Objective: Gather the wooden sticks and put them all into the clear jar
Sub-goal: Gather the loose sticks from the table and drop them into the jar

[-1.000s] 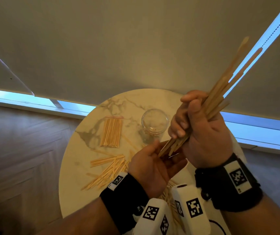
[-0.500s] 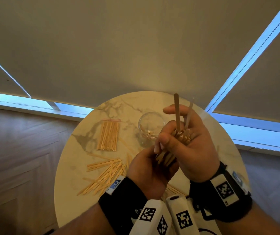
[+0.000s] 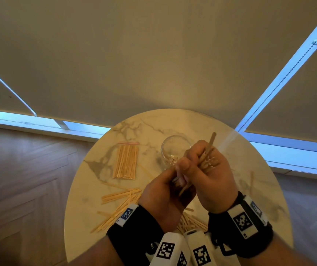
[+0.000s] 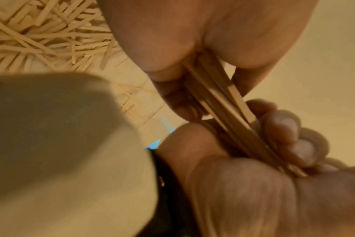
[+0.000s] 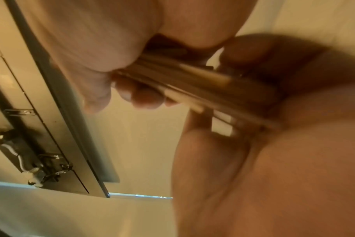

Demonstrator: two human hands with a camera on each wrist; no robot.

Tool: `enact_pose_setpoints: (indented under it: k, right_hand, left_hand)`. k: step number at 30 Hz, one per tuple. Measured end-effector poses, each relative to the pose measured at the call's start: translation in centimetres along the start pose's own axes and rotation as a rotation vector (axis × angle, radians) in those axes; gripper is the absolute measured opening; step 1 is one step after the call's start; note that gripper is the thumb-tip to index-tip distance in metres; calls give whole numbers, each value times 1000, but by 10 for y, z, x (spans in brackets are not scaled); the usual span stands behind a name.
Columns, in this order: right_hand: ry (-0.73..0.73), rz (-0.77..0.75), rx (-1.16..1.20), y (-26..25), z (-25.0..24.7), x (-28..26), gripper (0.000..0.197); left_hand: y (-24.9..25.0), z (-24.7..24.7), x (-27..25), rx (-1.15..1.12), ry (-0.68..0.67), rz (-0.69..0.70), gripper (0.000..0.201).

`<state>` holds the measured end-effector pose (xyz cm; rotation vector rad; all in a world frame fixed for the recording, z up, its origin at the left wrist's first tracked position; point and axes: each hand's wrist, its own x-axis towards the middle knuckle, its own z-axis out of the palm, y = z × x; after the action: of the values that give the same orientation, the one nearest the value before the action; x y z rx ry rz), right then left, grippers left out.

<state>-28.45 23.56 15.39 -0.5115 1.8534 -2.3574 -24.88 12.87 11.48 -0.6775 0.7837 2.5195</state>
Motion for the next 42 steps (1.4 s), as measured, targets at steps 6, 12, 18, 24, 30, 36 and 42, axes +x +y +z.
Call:
enact_pose_setpoints:
  k: [6,12,18,24,30,36,42]
  right_hand:
    - [-42,-31,-194,16,8,12,43]
    - [-162,70,-493,27,-16,33,25]
    - [-72,92,-628,41,-28,44,18]
    - [240,39,-862,54,-51,62,23]
    - [102,46,-1094,102,-46,77,26]
    - [183,-51,-1269,133,-46,76,39]
    - [55,70,-1049,122,-54,64,67]
  left_hand:
    - [2,-3,12,-46,-14,20,51]
    - [24,-25,38,67,75,5,52]
    - [49,-28,49,369,65,68,23]
    - [77,-60,72,1804,121,745,23]
    - [73,-62,97,2051,44,653,71]
    - [76,-65,97,1967,81,601,66]
    - [76,-61,90,1787,148,578,74]
